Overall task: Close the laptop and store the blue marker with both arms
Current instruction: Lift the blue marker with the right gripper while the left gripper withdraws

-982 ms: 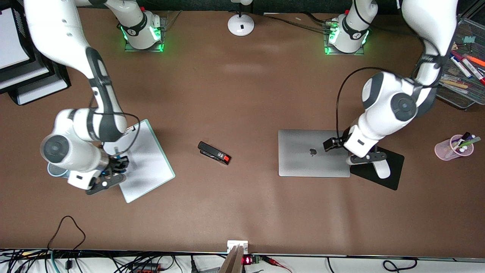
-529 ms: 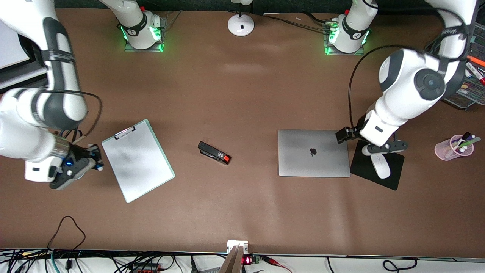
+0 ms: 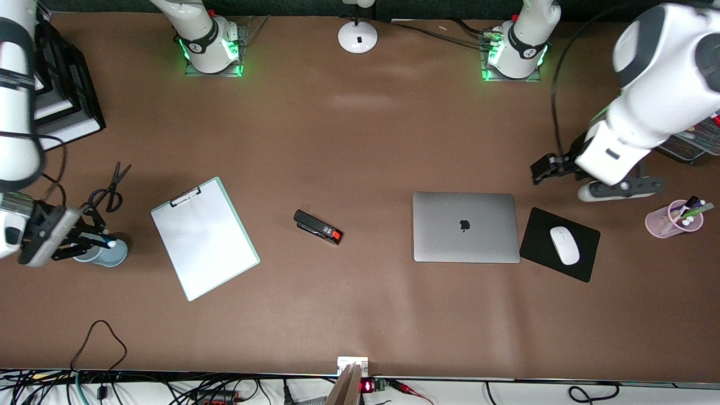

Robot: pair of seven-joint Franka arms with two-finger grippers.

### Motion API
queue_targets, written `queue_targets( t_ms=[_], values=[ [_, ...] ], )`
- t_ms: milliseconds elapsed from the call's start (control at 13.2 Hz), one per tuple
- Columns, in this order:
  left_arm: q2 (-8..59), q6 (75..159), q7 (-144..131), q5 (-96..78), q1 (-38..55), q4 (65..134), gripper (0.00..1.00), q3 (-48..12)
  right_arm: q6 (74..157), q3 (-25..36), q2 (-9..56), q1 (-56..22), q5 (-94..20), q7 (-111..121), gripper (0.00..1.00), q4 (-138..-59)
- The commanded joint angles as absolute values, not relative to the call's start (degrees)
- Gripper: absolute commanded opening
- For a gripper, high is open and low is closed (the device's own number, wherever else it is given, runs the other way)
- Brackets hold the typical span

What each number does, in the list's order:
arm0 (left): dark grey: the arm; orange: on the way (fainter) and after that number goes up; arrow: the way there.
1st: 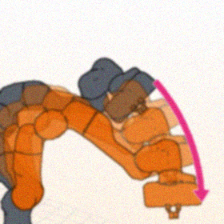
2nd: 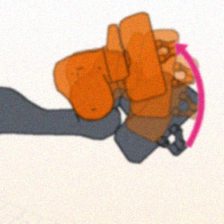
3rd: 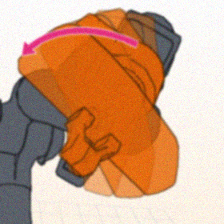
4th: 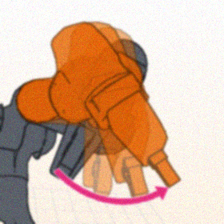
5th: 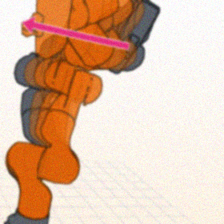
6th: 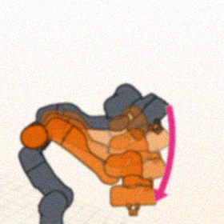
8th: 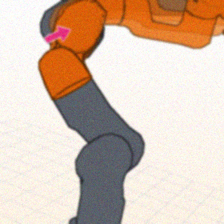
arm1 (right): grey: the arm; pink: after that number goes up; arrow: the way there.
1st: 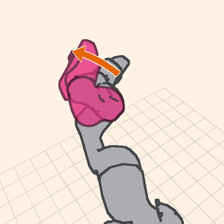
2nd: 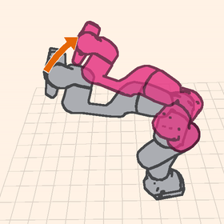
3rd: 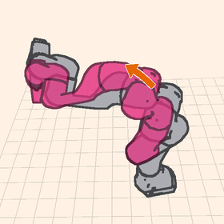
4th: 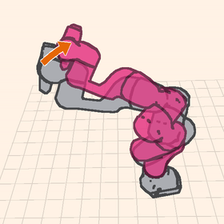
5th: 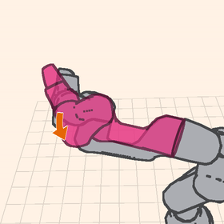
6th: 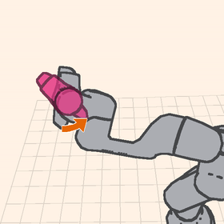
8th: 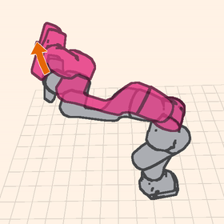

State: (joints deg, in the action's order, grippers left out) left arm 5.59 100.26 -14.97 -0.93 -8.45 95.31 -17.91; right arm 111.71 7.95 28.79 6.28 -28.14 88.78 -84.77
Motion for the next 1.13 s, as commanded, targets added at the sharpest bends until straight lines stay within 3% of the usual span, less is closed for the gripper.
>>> queue_targets(
  t_ms=[0,453,1058],
  values=[
    [2.6,95.5,-7.9,-1.3,-11.2,94.1,1.0,-18.0,108.4,7.3,27.8,9.6,-34.3,99.1,0.02,-84.2],
    [-2.8,88.5,-6.5,1.8,-11.2,94.2,1.0,-18.4,94.5,7.3,30.3,14.7,-38.6,115.6,0.02,-79.0],
    [-6.2,87.5,-4.1,1.8,-13.1,93.9,1.0,-17.9,92.2,7.1,36.6,19.7,-42.0,122.9,0.02,-75.5]
  ],
)
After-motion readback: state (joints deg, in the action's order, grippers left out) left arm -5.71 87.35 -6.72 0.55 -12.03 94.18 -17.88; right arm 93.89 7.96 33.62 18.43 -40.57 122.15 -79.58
